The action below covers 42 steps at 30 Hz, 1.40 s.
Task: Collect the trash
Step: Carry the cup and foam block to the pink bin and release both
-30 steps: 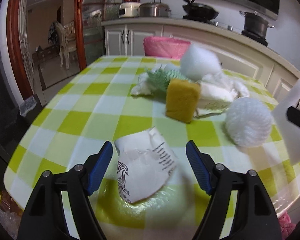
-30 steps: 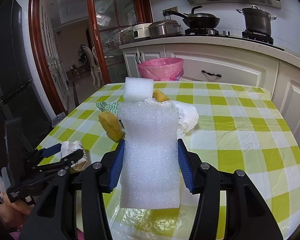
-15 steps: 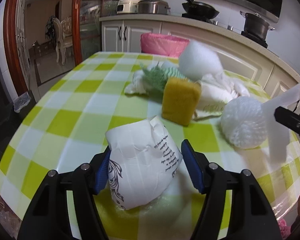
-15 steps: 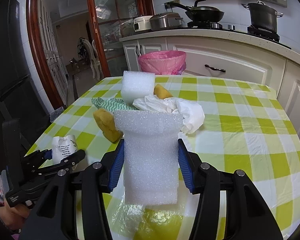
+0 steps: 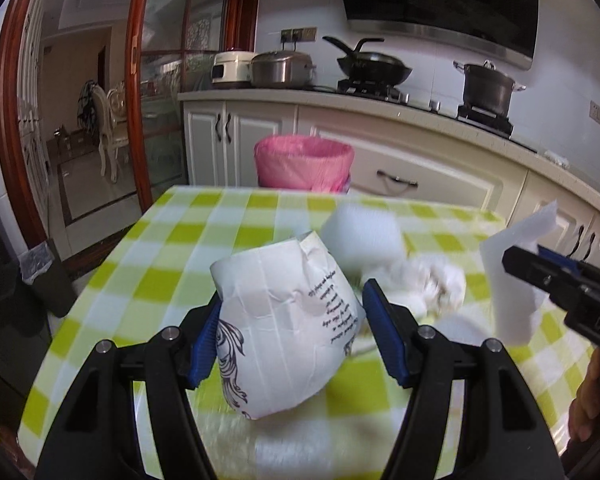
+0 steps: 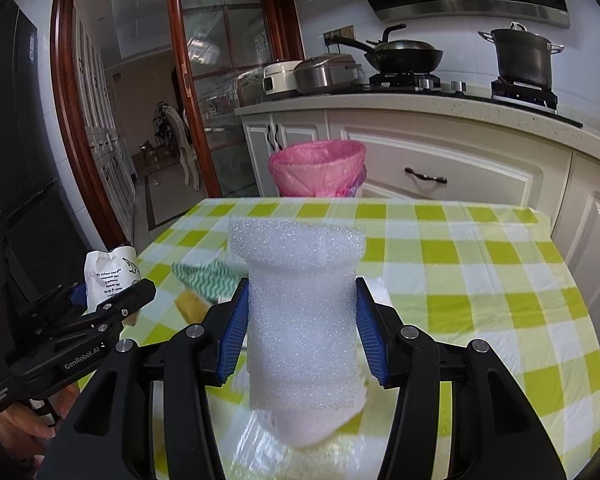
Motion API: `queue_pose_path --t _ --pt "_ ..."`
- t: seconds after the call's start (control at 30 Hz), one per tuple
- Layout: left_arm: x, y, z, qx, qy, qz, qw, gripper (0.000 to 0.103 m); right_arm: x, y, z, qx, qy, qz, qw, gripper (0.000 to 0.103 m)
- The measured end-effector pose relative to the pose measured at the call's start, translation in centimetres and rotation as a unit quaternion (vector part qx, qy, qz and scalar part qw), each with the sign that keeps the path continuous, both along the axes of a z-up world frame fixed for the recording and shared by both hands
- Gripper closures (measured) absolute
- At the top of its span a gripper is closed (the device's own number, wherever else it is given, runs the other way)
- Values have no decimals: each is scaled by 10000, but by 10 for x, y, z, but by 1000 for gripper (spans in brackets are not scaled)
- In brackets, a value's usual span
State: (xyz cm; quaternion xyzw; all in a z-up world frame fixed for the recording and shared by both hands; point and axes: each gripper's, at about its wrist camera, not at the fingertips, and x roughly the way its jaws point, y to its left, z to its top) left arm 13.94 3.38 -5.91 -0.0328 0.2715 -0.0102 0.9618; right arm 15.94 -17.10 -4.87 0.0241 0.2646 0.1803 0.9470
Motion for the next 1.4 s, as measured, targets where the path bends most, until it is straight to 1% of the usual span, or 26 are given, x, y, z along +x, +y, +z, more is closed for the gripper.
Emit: queue_pose_path --t 0.27,0.37,0.43,0.5,0.6,0.73,0.8,0.97,1.1,1.2,1.33,1.4 --pt "48 -7 38 36 -342 -163 9993 39 45 4 18 -55 -252 60 9997 54" --pt "70 -6 46 -35 -359 -184 9992 39 66 5 24 -65 -334 105 9994 54" --pt "86 -7 49 12 -403 -200 9990 39 82 5 27 -39 -346 153 9993 54" --pt "103 -7 51 56 -424 -213 9989 39 103 5 30 -11 -352 199 9992 54" --pt "132 -2 53 -6 -394 -240 9989 39 137 8 35 -51 -433 266 9987 54" --pt "181 5 56 14 -392 -290 9988 39 187 11 44 -39 -519 369 9980 54" --pt "213 11 59 34 -404 -315 9987 39 222 16 49 -26 -528 453 9976 54" --pt "308 26 63 -3 -318 -404 9987 39 309 32 50 -86 -433 598 9972 54" --pt "374 35 66 35 -339 -418 9985 39 382 41 43 92 -126 717 9973 54" --pt "418 43 61 36 -319 -466 9984 39 426 45 34 174 36 738 9971 54" --pt "465 51 44 -104 -225 -508 9984 39 467 52 21 247 121 773 9966 54" --pt "479 53 35 -126 -216 -518 9983 39 484 57 12 252 142 820 9962 53"
